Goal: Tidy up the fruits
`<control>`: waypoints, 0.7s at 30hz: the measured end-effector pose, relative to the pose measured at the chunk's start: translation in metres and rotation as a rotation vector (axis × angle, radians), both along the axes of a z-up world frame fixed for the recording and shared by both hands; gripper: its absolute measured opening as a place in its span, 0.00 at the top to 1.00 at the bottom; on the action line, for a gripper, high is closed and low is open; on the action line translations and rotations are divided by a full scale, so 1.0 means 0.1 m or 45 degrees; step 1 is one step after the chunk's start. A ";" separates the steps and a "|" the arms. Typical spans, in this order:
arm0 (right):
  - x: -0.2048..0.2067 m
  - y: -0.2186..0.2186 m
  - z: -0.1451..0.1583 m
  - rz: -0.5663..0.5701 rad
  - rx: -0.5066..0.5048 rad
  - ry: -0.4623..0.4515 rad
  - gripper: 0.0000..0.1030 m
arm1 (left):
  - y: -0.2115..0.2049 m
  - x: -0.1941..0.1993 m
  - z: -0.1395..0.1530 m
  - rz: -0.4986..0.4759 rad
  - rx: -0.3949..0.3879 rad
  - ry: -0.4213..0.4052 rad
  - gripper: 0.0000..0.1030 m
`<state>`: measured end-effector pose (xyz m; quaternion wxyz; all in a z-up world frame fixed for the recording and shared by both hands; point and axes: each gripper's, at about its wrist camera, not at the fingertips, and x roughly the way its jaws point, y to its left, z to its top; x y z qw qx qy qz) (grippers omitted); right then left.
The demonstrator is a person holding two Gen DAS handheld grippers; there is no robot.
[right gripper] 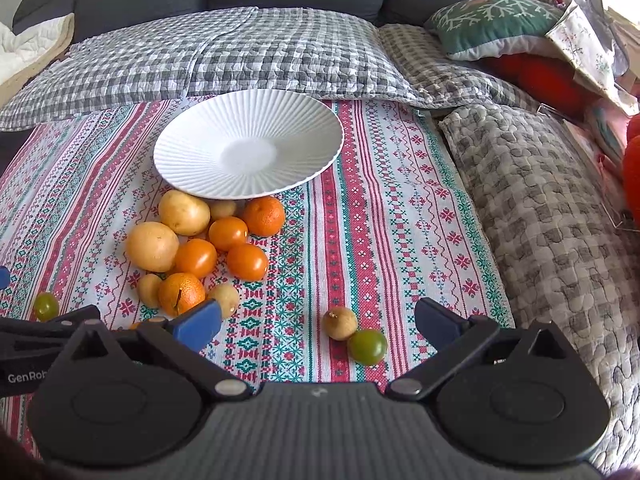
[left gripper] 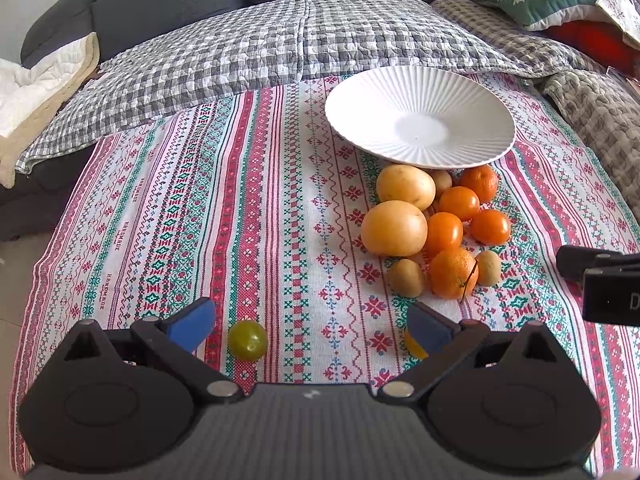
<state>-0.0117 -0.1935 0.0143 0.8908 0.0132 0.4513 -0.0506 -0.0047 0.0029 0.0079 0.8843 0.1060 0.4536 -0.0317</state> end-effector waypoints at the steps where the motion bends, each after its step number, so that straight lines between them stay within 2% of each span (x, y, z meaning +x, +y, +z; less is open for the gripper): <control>1: 0.01 -0.01 0.00 -0.005 0.005 0.003 0.00 | 0.01 0.01 0.00 0.005 -0.001 0.002 0.09; 10: 0.08 -0.02 -0.01 0.019 0.039 0.001 0.00 | 0.05 0.10 0.04 0.047 -0.028 -0.038 0.09; 15: 0.12 -0.04 0.02 0.025 0.078 -0.011 0.00 | 0.04 0.18 0.05 0.029 -0.044 0.002 0.09; 21: 0.20 -0.11 0.04 0.014 0.090 -0.025 0.00 | -0.02 0.24 0.08 -0.040 0.015 -0.019 0.09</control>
